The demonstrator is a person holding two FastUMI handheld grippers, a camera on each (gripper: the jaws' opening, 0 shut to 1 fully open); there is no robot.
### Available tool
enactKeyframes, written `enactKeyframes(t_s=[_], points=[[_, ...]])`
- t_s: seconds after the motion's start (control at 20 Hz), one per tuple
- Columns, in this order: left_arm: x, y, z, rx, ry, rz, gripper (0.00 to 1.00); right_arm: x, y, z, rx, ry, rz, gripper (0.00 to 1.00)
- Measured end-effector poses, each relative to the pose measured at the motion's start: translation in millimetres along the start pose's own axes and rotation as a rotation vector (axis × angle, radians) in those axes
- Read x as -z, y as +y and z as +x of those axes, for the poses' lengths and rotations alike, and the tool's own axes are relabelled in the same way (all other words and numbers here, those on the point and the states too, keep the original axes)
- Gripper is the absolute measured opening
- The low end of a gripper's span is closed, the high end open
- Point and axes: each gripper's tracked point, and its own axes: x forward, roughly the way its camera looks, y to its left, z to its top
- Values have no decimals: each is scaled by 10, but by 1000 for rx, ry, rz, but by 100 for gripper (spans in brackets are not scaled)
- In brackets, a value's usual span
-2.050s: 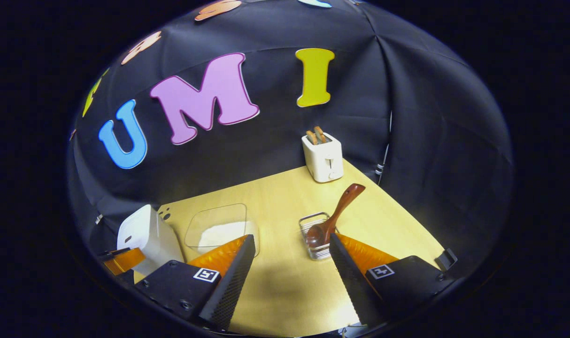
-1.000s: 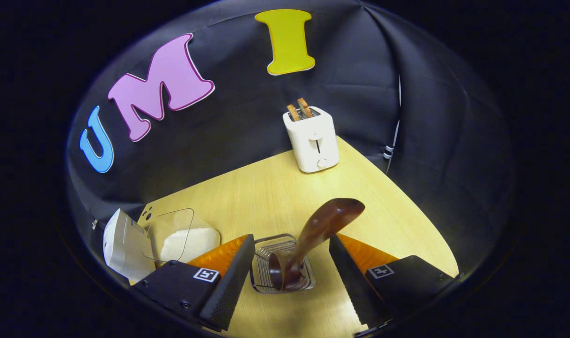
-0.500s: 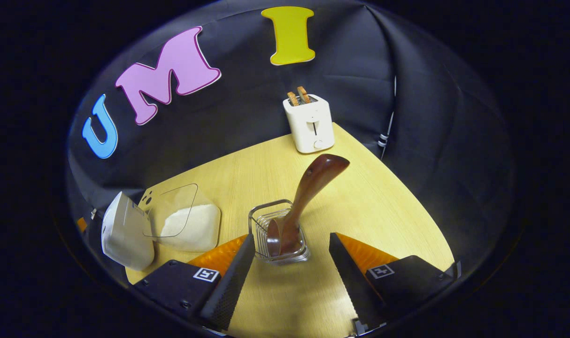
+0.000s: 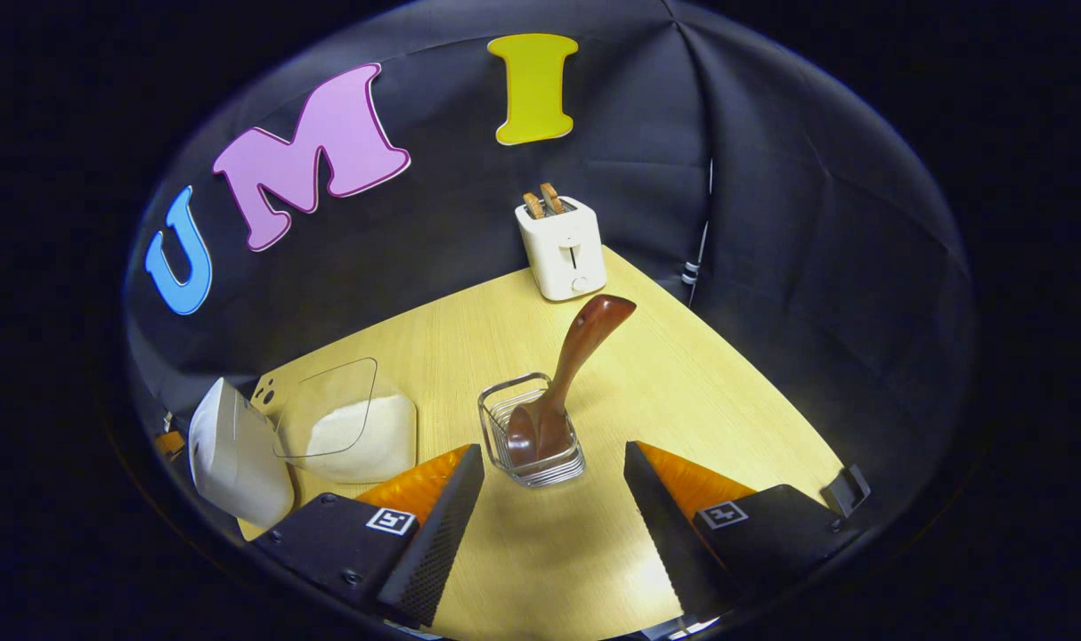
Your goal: Close the left gripper, press the button to open the rice cooker; take a wooden spoon from the chopstick holder with the right hand, scoop a spoonful of rice and pour it into the rice cooker, then put the wooden spoon back into the chopstick holder.
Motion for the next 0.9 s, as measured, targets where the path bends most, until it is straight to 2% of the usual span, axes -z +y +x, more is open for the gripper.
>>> enactKeyframes(t_s=[0.2,0.6,0.7,0.9], points=[[94,-114,92,18,68,2,7,143,53,-29,9,15,13,99],[190,-47,149,-12,134,-23,3,168,125,74,-3,26,22,99],[220,17,129,-37,150,-23,6,155,141,92,-6,26,24,99],[229,17,126,-16,181,-63,6,199,152,114,-11,37,19,99]])
